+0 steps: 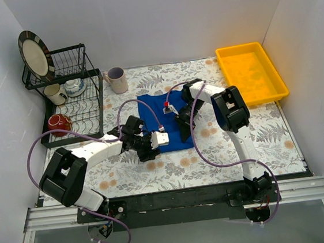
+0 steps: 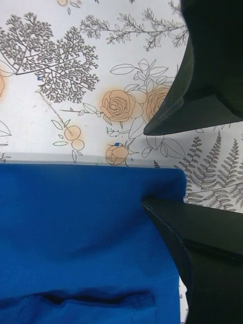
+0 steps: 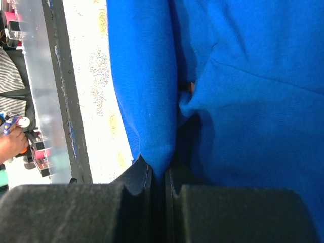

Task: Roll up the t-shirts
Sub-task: Roll the T-shirt to the center of the board.

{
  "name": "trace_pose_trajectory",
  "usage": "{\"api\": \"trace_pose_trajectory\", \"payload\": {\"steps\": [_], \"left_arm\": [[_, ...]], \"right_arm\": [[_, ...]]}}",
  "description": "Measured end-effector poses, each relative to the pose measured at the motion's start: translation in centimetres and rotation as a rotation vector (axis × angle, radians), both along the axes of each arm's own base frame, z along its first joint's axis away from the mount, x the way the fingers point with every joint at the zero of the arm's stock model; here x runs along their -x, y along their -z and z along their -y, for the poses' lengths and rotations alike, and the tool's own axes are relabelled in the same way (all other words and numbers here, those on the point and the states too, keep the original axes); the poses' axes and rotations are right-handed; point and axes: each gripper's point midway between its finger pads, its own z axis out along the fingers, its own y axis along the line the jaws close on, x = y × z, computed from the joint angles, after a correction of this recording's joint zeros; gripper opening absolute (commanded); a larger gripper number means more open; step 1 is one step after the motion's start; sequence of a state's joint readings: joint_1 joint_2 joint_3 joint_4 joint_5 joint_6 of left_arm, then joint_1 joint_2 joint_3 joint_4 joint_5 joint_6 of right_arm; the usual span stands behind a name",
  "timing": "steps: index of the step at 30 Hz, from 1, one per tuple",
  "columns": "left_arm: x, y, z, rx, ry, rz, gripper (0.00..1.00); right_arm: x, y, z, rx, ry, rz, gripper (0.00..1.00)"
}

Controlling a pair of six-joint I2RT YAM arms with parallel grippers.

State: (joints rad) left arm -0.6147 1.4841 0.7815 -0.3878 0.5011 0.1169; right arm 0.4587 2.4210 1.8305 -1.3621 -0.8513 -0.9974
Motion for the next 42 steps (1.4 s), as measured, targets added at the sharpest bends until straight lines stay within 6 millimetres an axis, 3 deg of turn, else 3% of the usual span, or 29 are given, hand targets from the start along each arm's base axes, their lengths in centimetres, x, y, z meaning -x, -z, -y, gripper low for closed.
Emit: {"api": "trace_pose_trajectory", "payload": {"steps": [1,4,5,7,9,10,11,14,19,22,25,28,32,34,37,42], "left_arm": [[0.0,0.4,-0.1,-0.005,0.004,0.007,0.53],[-0.5,0.8,-0.1,-0.011,0.013,0.039,0.39],[-0.8,0.9,-0.1,-0.014,0.014,0.049,0.28],[-1.3,1.1,0.0,-0.018,0.013,0.071,0.17],[-2.0,1.1,0.1,-0.024,0.014,0.099,0.0],[-2.2,1.1,0.1,-0.025,0.014,0.105,0.0],[-2.3,1.1,0.1,-0.025,0.015,0.11,0.0],[-2.3,1.1,0.1,-0.027,0.022,0.114,0.0],[-2.0,0.9,0.0,-0.009,0.018,0.051,0.0],[-2.0,0.6,0.0,0.022,-0.015,-0.046,0.0],[-1.5,0.4,-0.3,0.052,-0.062,-0.148,0.0],[-0.8,0.3,-0.8,0.074,-0.108,-0.249,0.0],[-0.8,0.2,-0.7,0.093,-0.141,-0.364,0.0],[-0.8,0.0,-0.4,0.103,-0.147,-0.413,0.0],[-0.9,-0.3,0.1,0.11,-0.141,-0.477,0.0],[-1.0,-0.6,0.8,0.118,-0.123,-0.546,0.0]], "right_arm": [[0.0,0.0,0.0,0.0,-0.001,0.0,0.01],[0.0,0.0,0.0,0.001,-0.002,0.0,0.01],[0.0,0.0,0.0,0.001,-0.002,0.001,0.01],[0.0,0.0,0.0,0.003,-0.005,0.002,0.01],[0.0,0.0,-0.1,0.004,-0.008,0.004,0.13],[0.0,0.0,-0.1,0.005,-0.009,0.005,0.18],[0.0,0.0,-0.1,0.005,-0.009,0.005,0.34],[0.2,-0.4,-0.1,0.007,-0.014,-0.002,0.46],[-0.5,-1.3,0.1,0.006,-0.058,0.088,0.49],[-2.9,-2.4,0.4,-0.028,-0.055,0.26,0.51],[-4.5,-5.3,2.0,-0.06,0.012,0.469,0.53],[-4.8,-9.3,4.0,-0.105,0.1,0.743,0.61],[-2.6,-12.7,3.1,-0.227,0.098,1.056,0.63],[-0.8,-12.2,1.5,-0.271,0.044,1.125,0.62],[1.3,-9.5,-0.4,-0.281,-0.043,1.132,0.63],[2.6,-6.6,-0.7,-0.258,-0.103,1.143,0.64]]}}
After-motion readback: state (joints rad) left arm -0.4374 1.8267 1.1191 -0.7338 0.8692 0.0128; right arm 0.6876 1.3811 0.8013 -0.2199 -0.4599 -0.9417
